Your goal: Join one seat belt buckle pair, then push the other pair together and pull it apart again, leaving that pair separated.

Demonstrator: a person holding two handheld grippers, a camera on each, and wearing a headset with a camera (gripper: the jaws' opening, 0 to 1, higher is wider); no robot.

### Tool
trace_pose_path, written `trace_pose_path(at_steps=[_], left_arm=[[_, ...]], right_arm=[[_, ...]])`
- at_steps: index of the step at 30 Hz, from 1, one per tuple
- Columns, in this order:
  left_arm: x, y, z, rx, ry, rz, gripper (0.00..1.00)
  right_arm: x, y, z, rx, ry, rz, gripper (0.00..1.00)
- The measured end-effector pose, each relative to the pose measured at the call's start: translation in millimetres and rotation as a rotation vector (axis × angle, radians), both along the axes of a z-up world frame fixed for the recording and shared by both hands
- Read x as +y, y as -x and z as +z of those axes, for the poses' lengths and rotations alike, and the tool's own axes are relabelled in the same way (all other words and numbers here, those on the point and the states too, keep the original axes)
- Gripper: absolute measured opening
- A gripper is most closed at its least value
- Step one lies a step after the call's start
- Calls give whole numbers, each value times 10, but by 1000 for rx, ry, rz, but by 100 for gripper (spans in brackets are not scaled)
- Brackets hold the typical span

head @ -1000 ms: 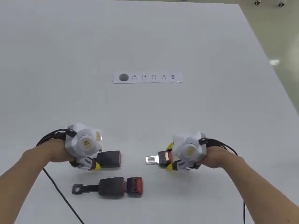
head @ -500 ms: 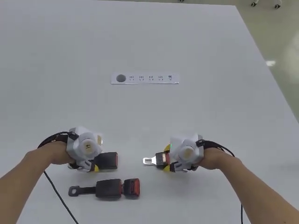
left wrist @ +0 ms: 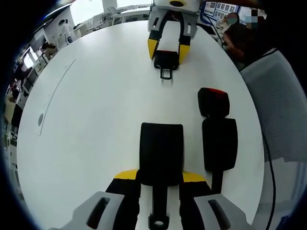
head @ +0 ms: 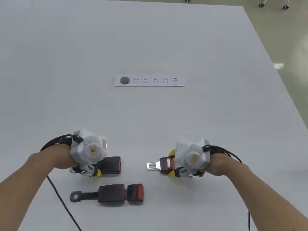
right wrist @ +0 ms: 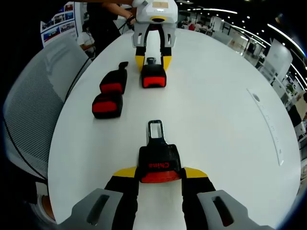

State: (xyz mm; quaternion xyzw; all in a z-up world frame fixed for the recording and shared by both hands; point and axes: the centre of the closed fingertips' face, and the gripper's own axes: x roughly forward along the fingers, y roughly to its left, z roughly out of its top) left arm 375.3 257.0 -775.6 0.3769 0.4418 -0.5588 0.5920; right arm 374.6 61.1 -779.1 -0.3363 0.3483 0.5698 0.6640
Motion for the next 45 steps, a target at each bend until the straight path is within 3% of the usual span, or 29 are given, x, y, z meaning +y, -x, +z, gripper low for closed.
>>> trace_pose_path(at_steps=[17, 45], left_arm=[[24, -8, -18, -5, -2, 32, 31], [9, 10, -3, -2, -29, 34, 31]], right_arm=[[129, -21, -7, -1, -13, -1, 31], [631, -43, 57, -6, -55, 22, 31]])
